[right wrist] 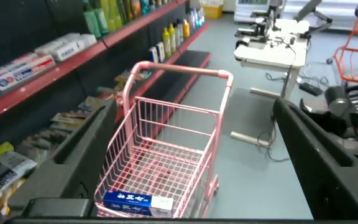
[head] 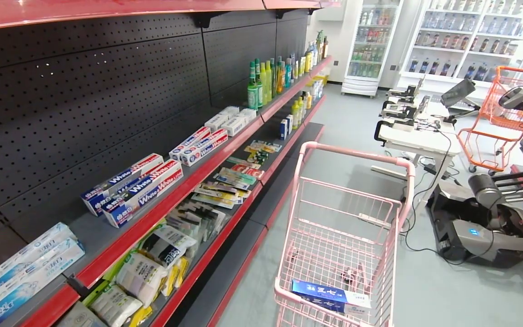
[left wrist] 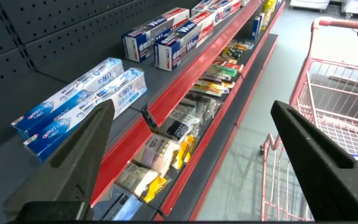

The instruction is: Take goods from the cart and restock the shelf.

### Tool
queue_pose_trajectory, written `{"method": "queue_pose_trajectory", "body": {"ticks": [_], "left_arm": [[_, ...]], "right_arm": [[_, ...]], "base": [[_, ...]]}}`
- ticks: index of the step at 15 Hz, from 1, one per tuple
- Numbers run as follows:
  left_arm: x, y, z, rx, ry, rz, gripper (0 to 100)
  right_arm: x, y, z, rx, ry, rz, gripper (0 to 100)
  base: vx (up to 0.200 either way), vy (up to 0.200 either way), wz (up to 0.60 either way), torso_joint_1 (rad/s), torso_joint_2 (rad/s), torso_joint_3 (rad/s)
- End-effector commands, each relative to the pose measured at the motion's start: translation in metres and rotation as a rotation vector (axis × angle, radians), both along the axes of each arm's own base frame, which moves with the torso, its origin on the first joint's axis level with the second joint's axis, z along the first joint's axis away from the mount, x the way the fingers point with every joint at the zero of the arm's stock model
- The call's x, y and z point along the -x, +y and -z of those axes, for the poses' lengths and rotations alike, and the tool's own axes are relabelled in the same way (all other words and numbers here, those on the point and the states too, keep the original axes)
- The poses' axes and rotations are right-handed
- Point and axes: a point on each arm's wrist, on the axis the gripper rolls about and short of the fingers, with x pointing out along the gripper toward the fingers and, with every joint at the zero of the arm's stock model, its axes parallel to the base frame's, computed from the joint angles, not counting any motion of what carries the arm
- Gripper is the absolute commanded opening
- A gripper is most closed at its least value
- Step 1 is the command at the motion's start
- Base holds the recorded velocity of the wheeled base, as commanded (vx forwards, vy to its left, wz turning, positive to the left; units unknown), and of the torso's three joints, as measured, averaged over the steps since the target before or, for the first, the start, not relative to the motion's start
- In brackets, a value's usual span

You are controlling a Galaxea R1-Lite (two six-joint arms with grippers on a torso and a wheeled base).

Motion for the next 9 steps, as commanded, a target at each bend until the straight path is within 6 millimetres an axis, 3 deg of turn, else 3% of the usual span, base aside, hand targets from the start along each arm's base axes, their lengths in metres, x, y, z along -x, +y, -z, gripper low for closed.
{"method": "queue_pose_trajectory", "body": {"ticks": [1, 3, 4, 5, 9], "left_arm": [[0.0, 0.0, 0.0, 0.0, 0.001, 0.0, 100], [0.0, 0.0, 0.0, 0.0, 0.002, 0.0, 100], [0.0, 0.0, 0.0, 0.0, 0.001, 0.0, 100], [0.0, 0.0, 0.0, 0.0, 0.001, -0.002, 100], [0.0, 0.0, 0.0, 0.0, 0.001, -0.002, 100]], "right_arm": [[-0.088, -0.002, -0.035, 0.018, 0.31, -0.021, 100], [-0.127, -0.001, -0.023, 0.009, 0.46, -0.142, 100], [-0.16, -0.003, -0.011, 0.014, 0.576, -0.165, 100], [-0.18, -0.001, 0.001, 0.02, 0.664, -0.199, 100], [-0.234, 0.002, 0.049, 0.125, 0.879, -0.441, 100]], "base": [[0.0, 0.0, 0.0, 0.0, 0.0, 0.0], [0.0, 0.0, 0.0, 0.0, 0.0, 0.0], [0.0, 0.0, 0.0, 0.0, 0.0, 0.0], [0.0, 0.0, 0.0, 0.0, 0.0, 0.0], [0.0, 0.0, 0.0, 0.0, 0.0, 0.0]]}}
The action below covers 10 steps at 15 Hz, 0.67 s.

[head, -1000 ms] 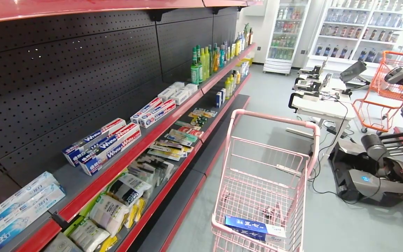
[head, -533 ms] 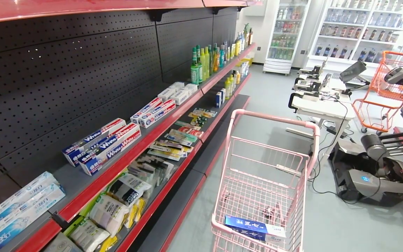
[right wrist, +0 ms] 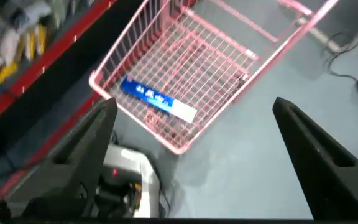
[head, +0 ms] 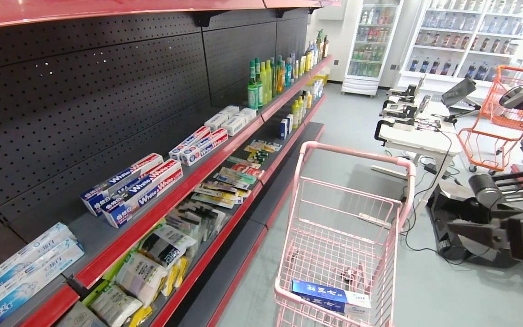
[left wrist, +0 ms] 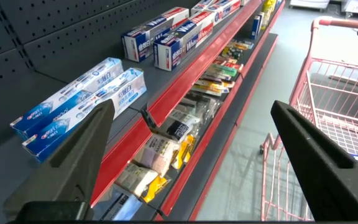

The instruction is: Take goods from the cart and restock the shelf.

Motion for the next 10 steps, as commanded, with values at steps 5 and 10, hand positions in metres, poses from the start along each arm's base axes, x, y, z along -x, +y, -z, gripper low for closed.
{"method": "queue_pose_trajectory", "body": {"ticks": [5, 10], "left_arm": [[0.0, 0.0, 0.0, 0.0, 0.0, 0.0, 100], [0.0, 0.0, 0.0, 0.0, 0.0, 0.0, 100]], "right_arm": [[-0.083, 0.007, 0.068, 0.132, 0.261, -0.249, 100], [-0.102, 0.022, 0.087, 0.148, 0.305, -0.292, 100]], "base": [[0.0, 0.0, 0.0, 0.0, 0.0, 0.0], [0.0, 0.0, 0.0, 0.0, 0.0, 0.0]]}}
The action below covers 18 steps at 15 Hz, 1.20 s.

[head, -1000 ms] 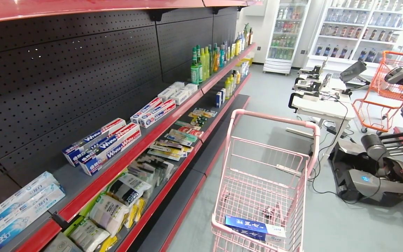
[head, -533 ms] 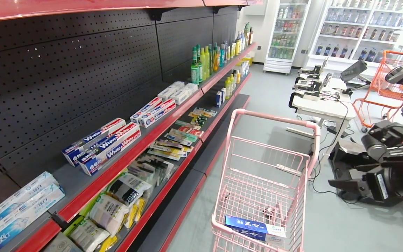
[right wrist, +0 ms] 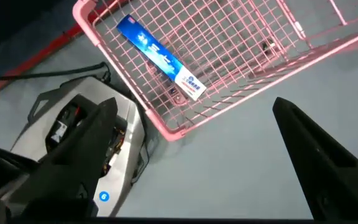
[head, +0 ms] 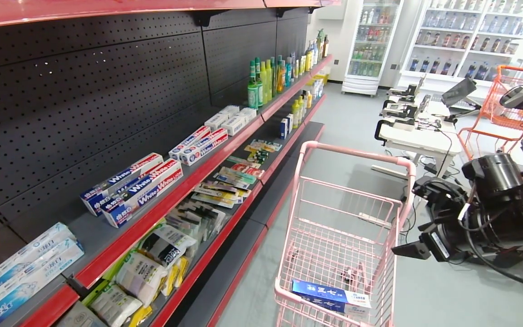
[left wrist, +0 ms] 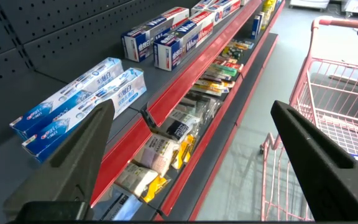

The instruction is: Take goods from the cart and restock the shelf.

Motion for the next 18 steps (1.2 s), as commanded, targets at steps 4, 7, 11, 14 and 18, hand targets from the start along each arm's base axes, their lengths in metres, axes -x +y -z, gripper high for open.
{"method": "queue_pose_trajectory", "body": {"ticks": [4, 7, 11, 14, 18], "left_arm": [[0.0, 0.0, 0.0, 0.0, 0.0, 0.0, 100], [0.0, 0.0, 0.0, 0.0, 0.0, 0.0, 100], [0.0, 0.0, 0.0, 0.0, 0.002, 0.0, 100], [0.0, 0.0, 0.0, 0.0, 0.0, 0.0, 100], [0.0, 0.0, 0.0, 0.0, 0.0, 0.0, 100]], "right_arm": [[-0.021, 0.022, 0.027, 0.002, 0.019, -0.071, 100], [-0.025, 0.029, 0.037, 0.035, 0.046, -0.076, 100], [-0.034, 0.03, 0.047, 0.047, 0.059, -0.095, 100], [-0.036, 0.032, 0.054, 0.055, 0.08, -0.107, 100], [-0.034, 0.035, 0.056, 0.056, 0.089, -0.118, 100]], "base": [[0.0, 0.0, 0.0, 0.0, 0.0, 0.0], [0.0, 0.0, 0.0, 0.0, 0.0, 0.0], [0.0, 0.0, 0.0, 0.0, 0.0, 0.0], [0.0, 0.0, 0.0, 0.0, 0.0, 0.0], [0.0, 0.0, 0.0, 0.0, 0.0, 0.0]]}}
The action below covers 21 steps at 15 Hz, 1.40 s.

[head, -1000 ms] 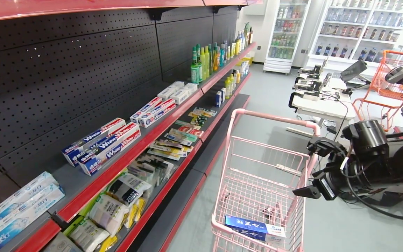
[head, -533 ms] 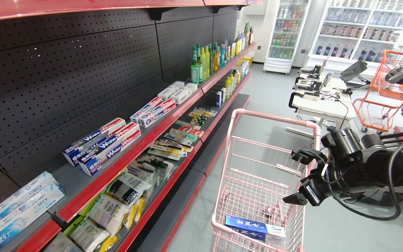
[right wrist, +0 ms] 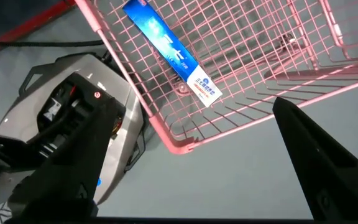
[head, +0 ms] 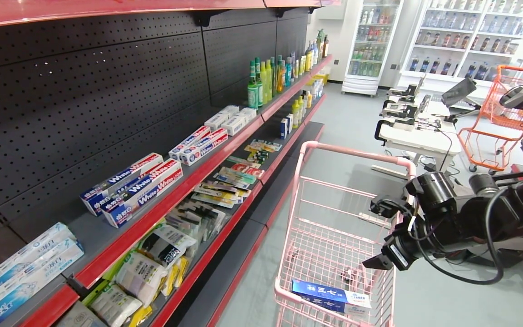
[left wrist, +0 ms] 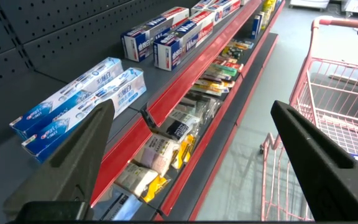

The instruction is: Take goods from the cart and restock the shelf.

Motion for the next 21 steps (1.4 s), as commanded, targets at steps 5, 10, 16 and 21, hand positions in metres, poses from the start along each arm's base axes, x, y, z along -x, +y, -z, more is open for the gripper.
{"method": "queue_pose_trajectory", "body": {"ticks": [5, 10, 16, 21], "left_arm": [[0.0, 0.0, 0.0, 0.0, 0.0, 0.0, 100], [0.0, 0.0, 0.0, 0.0, 0.001, 0.0, 100], [0.0, 0.0, 0.0, 0.0, 0.001, 0.0, 100], [0.0, 0.0, 0.0, 0.0, 0.001, 0.0, 100]], "right_arm": [[0.001, 0.002, 0.004, 0.027, 0.009, -0.004, 100], [0.001, 0.003, 0.012, 0.052, 0.021, -0.055, 100], [-0.008, 0.003, 0.025, 0.105, 0.015, -0.166, 100], [-0.017, 0.003, 0.03, 0.116, 0.009, -0.188, 100]], "base": [[0.0, 0.0, 0.0, -0.041, 0.08, 0.044], [0.0, 0.0, 0.0, -0.096, 0.22, 0.116], [0.0, 0.0, 0.0, -0.138, 0.3, 0.164], [0.0, 0.0, 0.0, -0.153, 0.34, 0.182]]}}
